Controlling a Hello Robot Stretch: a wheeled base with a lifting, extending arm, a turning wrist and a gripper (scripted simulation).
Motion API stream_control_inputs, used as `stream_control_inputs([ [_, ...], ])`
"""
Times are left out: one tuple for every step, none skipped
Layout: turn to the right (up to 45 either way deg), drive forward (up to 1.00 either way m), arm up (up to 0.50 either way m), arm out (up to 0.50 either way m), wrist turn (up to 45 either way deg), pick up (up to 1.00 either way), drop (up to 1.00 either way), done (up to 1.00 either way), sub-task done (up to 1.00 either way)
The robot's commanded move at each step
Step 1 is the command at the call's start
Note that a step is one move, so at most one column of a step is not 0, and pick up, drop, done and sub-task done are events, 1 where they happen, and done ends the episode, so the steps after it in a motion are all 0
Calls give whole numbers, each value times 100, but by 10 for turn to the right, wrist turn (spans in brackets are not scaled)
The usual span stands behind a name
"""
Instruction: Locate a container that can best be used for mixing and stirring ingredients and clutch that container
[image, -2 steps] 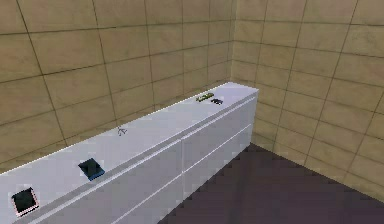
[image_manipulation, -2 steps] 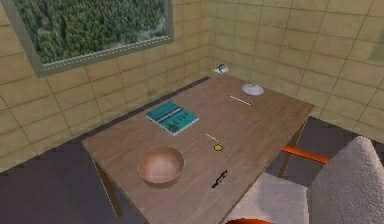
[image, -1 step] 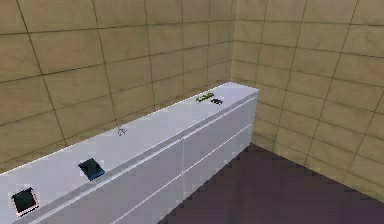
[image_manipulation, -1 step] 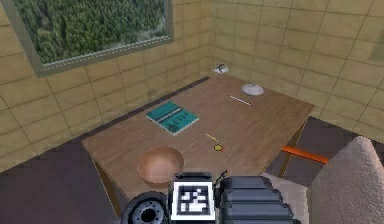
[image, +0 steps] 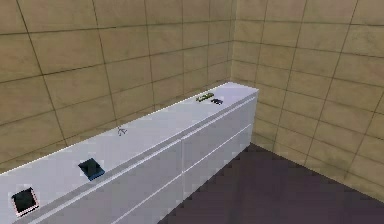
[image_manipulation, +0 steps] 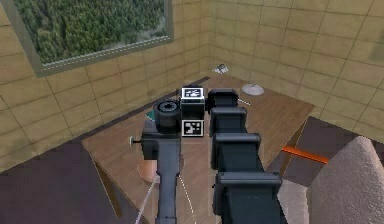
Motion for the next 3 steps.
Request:
stream_control_inputs([
  [0,0,0,0,450,0,0,0,0],
  [0,0,0,0,450,0,0,0,0],
  [0,0,0,0,450,0,0,0,0],
])
